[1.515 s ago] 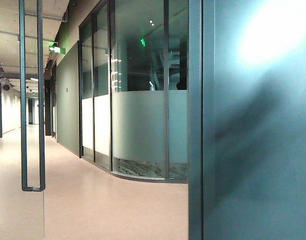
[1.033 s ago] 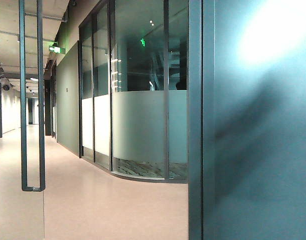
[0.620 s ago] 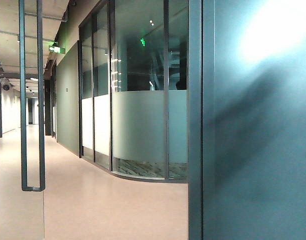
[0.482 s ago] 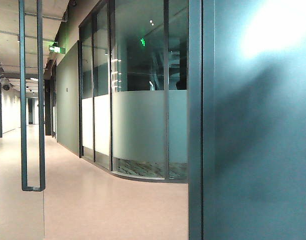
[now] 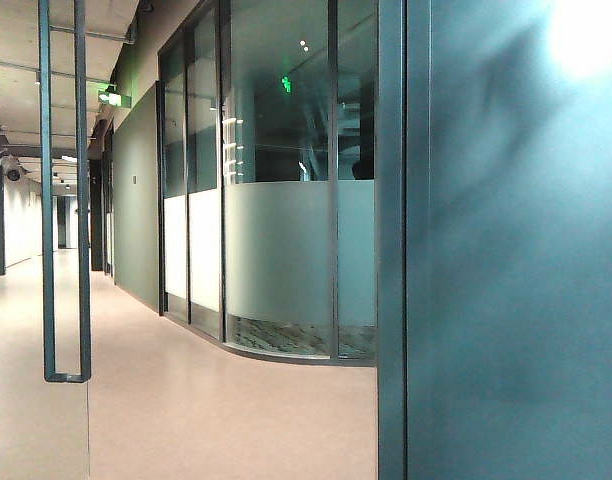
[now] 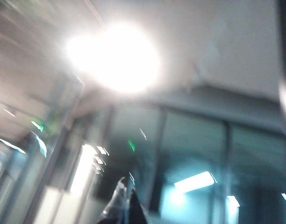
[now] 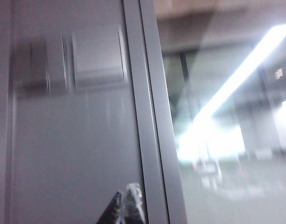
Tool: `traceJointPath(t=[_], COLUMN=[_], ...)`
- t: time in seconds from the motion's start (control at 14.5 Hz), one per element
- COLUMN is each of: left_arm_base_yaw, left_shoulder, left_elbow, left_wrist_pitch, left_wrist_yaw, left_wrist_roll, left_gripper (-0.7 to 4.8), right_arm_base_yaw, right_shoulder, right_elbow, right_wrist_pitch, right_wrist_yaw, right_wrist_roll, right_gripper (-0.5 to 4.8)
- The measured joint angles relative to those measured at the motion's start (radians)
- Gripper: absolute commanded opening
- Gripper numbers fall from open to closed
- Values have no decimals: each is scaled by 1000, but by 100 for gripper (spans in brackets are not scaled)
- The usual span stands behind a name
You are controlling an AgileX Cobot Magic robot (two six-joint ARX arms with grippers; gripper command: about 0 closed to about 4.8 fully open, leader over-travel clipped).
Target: Raise the arm to find the leftmost switch on the wall and turn on the lights.
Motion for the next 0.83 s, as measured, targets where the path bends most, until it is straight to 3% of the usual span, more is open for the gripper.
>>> traceJointPath(t=[0.34, 0.55, 0.69, 0.83], left_arm_base_yaw=[0, 0, 0, -26], left_shoulder=[335, 622, 819, 951], left_elbow=[312, 457, 613, 800], left_wrist_pitch=[20, 197, 343, 261], left_wrist_yaw=[10, 12, 82, 143], left_wrist_roll=[0, 0, -12, 2], left_gripper=[-5, -5, -5, -5], right_arm_base_yaw=[0, 0, 0, 0], right_shoulder=[440, 625, 734, 822], right_elbow=[365, 559, 698, 819], right_wrist_pitch=[261, 258, 266, 265], right_wrist_yaw=[-52, -98, -105, -105], right_wrist_roll=[0, 0, 0, 0], right_gripper=[-1, -1, -1, -1])
